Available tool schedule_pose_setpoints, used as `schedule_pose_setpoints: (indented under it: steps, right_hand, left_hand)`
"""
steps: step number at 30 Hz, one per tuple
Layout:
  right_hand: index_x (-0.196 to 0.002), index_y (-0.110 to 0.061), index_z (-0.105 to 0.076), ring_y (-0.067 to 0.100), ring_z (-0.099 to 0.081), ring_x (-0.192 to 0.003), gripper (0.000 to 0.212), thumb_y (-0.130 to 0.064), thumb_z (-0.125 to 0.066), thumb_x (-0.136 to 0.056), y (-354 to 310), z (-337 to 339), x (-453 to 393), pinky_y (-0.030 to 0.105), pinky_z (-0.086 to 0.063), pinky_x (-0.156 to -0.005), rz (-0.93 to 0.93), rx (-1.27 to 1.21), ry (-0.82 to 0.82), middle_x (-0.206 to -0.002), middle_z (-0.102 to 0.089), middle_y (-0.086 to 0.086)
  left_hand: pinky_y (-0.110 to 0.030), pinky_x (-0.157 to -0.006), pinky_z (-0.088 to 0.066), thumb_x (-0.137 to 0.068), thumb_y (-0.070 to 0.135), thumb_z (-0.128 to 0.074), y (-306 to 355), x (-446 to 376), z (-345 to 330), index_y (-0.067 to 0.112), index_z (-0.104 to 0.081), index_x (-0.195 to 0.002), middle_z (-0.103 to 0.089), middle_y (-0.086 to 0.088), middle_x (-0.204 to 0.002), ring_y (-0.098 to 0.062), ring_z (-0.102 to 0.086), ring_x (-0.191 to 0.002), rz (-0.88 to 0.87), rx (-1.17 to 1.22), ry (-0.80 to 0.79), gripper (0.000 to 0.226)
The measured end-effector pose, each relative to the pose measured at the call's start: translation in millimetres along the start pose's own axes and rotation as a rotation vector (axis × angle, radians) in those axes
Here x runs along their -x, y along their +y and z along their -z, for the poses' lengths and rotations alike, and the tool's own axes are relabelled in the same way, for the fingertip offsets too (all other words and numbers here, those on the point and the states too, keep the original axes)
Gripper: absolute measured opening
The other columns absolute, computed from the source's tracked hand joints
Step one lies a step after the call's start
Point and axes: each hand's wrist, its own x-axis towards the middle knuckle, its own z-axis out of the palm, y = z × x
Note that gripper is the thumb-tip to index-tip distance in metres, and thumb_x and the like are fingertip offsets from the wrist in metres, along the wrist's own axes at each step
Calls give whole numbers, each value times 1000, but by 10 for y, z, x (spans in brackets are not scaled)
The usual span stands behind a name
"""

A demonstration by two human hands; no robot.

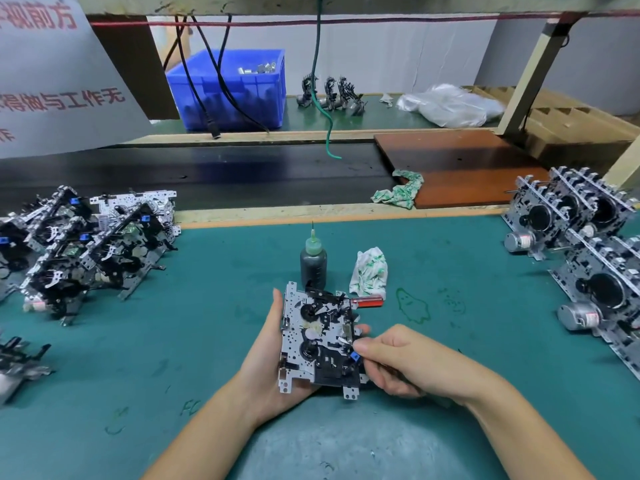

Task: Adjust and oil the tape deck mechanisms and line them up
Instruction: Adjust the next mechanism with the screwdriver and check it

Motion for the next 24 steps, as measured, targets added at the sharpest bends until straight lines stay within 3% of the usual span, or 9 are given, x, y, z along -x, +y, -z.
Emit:
schedule_pose_setpoints:
  steps: [11,19,24]
  right_hand:
    - [-40,-20,-43,10,-24,-29,63,-30,-36,-102,-15,-11,16,21,-25,-39,-37,37,4,-28,-29,-4]
    - [-34,-21,-40,12,-19,-29,69,-35,-35,-101,-30,43,-2,22,-17,-37,-69,36,-100,-28,-24,-3]
    - [-39,-20,-39,11,-24,-28,64,-39,-35,-101,-14,38,-12,20,-25,-38,-41,162,-44,-29,-28,-4]
  left_hand:
    - [-41,-87,-55,-85,74,-22,-13,-4,-52,5,-71,-110,-64,-23,-119,-31,-65,-104,-6,-28,56,88]
    - [-36,-74,-58,-86,72,-26,-36,-5,-99,8,-75,-100,-67,-23,-112,-31,-68,-96,-64,-47,111,82]
    - [-33,-67,-58,-86,70,-29,-53,-9,-108,9,-77,-92,-69,-21,-107,-29,-70,-91,-102,-59,128,78]
